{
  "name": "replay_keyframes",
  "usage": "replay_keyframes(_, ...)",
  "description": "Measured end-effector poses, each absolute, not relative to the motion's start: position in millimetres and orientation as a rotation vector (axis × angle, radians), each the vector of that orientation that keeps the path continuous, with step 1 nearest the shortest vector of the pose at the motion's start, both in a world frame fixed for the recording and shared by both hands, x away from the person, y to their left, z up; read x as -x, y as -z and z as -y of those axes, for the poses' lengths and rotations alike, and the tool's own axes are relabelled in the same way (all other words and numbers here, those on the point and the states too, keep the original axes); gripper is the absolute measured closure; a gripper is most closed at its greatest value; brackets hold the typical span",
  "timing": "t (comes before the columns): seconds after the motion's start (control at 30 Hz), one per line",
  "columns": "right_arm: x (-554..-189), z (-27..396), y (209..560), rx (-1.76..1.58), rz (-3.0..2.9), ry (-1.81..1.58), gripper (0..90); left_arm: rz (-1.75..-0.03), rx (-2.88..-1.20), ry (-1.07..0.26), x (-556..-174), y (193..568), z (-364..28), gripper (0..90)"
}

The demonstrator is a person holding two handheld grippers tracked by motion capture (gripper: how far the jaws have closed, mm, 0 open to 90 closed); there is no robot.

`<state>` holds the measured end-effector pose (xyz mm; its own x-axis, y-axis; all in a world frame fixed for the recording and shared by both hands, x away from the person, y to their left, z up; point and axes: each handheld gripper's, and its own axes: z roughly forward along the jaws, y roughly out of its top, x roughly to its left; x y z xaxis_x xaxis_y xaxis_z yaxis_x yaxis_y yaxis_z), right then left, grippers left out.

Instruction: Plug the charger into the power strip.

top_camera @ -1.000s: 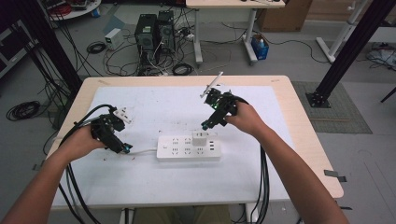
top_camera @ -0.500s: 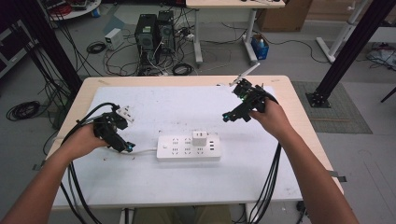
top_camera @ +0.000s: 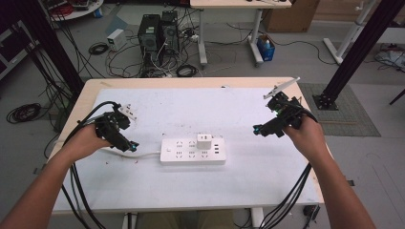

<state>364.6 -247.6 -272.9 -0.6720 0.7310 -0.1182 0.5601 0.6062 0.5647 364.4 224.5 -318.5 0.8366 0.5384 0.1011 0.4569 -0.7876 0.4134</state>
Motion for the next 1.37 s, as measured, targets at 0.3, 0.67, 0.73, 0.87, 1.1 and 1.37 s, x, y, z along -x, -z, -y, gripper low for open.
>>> replay_keyframes(0.3,-354.9,265.5,279.6,-1.102,-2.468,-0.736,0.9,-0.769,-2.610,-0.318,-367.4,315.7,-225.2,19.9)
replay_keyframes(0.67,-354.6,258.7,289.4,-1.089,-2.469,-0.721,0.9,-0.818,-2.575,-0.343,-369.5,313.9,-226.6,19.9)
replay_keyframes(0.73,-353.5,258.1,290.4,-1.094,-2.468,-0.715,0.9,-0.812,-2.586,-0.341,-369.8,314.0,-226.6,19.9)
replay_keyframes(0.87,-352.0,259.8,292.0,-1.102,-2.468,-0.715,0.9,-0.822,-2.581,-0.347,-369.4,314.4,-227.1,19.9)
replay_keyframes(1.1,-349.8,262.8,294.2,-1.119,-2.466,-0.718,0.9,-0.831,-2.577,-0.344,-368.2,316.7,-228.9,19.9)
replay_keyframes(1.37,-348.4,263.5,298.2,-1.131,-2.471,-0.721,0.9,-0.829,-2.581,-0.356,-367.0,316.4,-226.2,19.9)
